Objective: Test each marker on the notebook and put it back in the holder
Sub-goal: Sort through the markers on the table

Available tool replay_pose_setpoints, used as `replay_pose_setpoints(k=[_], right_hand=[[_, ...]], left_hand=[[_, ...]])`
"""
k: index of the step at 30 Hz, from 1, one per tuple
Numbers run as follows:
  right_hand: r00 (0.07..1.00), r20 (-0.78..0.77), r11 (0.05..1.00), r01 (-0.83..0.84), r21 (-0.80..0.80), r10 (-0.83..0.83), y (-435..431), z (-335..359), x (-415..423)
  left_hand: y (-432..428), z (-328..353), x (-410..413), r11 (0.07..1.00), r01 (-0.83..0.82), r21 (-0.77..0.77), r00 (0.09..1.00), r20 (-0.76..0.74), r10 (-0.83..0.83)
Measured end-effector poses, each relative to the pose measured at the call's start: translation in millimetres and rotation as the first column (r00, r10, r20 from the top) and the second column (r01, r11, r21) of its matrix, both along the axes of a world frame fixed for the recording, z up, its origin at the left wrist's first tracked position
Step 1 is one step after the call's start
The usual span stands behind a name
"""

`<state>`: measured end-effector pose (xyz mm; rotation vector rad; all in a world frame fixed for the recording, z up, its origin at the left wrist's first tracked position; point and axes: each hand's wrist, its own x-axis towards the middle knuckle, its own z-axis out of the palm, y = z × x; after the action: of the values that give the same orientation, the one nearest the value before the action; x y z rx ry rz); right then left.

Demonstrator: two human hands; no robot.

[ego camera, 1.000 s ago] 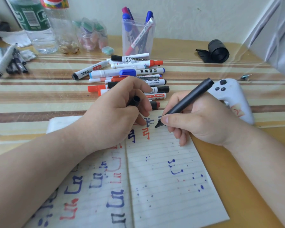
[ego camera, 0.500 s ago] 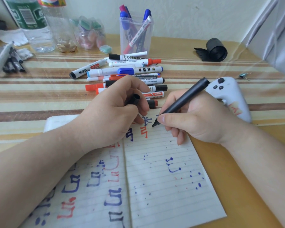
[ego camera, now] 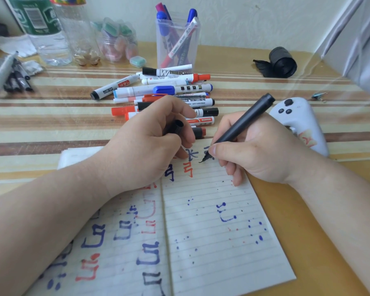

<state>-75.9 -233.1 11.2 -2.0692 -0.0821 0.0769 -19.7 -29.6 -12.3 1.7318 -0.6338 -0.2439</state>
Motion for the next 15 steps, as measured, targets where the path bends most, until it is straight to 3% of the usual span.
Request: replay_pose_setpoints(k=[15], right_hand=[[0.997, -0.037, 0.994, -0.059, 0.094, 0.063, 1.0, 2.3, -1.0]], left_hand=[[0.5, 1.4, -1.2, 1.0, 0.001, 0.014, 1.0, 0.008, -0.001]])
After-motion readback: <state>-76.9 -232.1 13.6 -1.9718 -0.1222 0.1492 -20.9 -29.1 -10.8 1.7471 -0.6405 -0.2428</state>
